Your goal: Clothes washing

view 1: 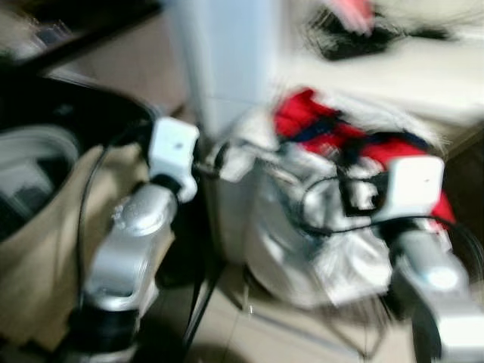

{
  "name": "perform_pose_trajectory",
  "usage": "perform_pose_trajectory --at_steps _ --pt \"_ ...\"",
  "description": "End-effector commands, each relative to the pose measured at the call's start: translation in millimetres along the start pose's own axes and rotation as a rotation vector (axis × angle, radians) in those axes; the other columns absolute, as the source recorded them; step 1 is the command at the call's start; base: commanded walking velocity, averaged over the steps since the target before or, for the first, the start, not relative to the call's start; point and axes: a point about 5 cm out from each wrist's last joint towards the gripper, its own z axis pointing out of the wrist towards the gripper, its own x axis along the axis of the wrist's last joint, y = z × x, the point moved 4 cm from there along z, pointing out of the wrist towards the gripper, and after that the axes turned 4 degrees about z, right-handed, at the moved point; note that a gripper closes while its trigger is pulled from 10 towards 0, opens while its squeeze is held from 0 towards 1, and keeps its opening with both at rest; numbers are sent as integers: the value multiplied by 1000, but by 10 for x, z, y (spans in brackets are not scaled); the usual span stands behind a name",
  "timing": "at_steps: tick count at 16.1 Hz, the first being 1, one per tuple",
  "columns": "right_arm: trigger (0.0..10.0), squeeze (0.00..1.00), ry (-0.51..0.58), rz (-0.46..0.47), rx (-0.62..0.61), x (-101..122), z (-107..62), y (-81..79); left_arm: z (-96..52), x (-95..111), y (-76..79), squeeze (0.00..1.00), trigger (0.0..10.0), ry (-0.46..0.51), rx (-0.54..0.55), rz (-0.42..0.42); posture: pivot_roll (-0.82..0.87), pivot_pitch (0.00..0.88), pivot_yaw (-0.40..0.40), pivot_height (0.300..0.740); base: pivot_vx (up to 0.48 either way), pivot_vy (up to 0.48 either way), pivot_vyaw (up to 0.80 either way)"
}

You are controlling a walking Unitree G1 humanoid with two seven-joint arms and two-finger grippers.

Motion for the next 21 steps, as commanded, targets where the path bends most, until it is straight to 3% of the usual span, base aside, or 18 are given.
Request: perform_pose_trajectory --at_steps 1,3,8,13,16,18,21 --pt "10000 0 0 -17 -5 3 -7 61 -34 45 -13 0 10000 15 17 -1 -118 0 26 740 300 0 800" --pt "10000 0 20 32 4 42 -3 82 -83 51 -50 0 10000 22 42 -27 -105 0 9 740 133 0 0" --pt "10000 0 23 23 47 65 3 37 -152 7 4 0 10000 14 5 -41 -102 0 -2 740 0 0 0" --pt "10000 0 23 47 41 110 11 75 -114 -7 19 0 10000 1 -2 -52 -115 0 2 740 0 0 0" --pt "10000 0 25 -4 25 139 44 134 -92 10 28 0 10000 11 -9 -44 -119 0 2 740 0 0 0" --pt "10000 0 5 -32 -28 152 62 277 -82 25 60 0 10000 23 -34 -29 -121 0 8 740 0 0 0" --pt "10000 0 -27 -80 -118 177 79 619 -65 65 117 0 10000 41 -93 -17 -123 0 14 740 0 0 0"
